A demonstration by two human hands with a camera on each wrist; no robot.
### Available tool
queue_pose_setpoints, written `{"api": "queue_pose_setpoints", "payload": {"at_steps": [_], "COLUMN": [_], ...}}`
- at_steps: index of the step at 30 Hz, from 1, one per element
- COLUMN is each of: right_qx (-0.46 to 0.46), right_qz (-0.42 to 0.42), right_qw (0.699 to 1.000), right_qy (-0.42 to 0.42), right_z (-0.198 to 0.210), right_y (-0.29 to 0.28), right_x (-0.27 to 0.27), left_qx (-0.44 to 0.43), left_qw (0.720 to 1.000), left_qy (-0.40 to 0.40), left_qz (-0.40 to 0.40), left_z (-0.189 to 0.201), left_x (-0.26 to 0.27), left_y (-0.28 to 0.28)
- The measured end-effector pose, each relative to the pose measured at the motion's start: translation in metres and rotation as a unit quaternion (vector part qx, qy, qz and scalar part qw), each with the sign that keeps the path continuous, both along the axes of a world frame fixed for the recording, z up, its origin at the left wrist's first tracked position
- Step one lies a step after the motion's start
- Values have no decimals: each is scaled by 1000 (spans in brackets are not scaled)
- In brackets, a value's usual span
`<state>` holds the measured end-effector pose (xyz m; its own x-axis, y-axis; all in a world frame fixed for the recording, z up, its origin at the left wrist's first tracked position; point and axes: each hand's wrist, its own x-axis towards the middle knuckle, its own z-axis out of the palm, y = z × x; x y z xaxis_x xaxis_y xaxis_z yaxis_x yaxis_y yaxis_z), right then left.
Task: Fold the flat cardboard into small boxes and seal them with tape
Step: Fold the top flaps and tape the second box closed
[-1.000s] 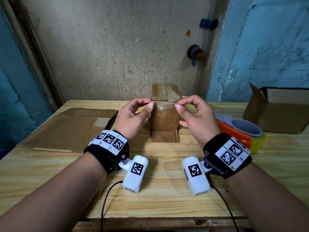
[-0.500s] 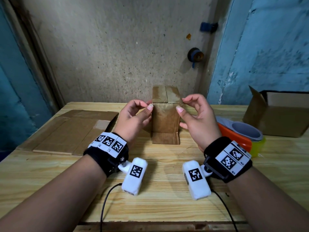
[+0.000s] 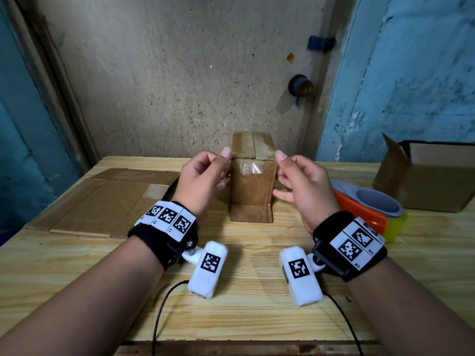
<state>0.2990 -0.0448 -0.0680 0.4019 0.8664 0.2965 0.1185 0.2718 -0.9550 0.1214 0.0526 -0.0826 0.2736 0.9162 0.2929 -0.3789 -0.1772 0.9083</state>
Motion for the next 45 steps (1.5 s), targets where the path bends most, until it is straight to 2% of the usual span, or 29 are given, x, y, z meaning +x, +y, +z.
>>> {"api": "queue_pose_setpoints", "payload": {"at_steps": [4, 10, 14, 26, 45], "right_qx": [2, 2, 0, -17, -18], "right_qz": [-24, -12, -30, -56, 1], "right_qw": [999, 999, 997, 993, 1000], "right_qy": [-26, -50, -66, -105, 9], "right_z": [-3, -3, -2, -1, 2], "right_y": [4, 3, 3, 8, 2], "right_x": [2, 2, 0, 1, 6], "left_qx": [49, 68, 110, 115, 89], "left_qw": [997, 995, 986, 978, 986], "left_qy": [48, 68, 120, 164, 131], "left_qz": [29, 24, 36, 53, 47], "left_z": [1, 6, 8, 13, 4], "left_x": [0, -2, -3, -4, -4], "left_y": [-1, -7, -9, -14, -5]}}
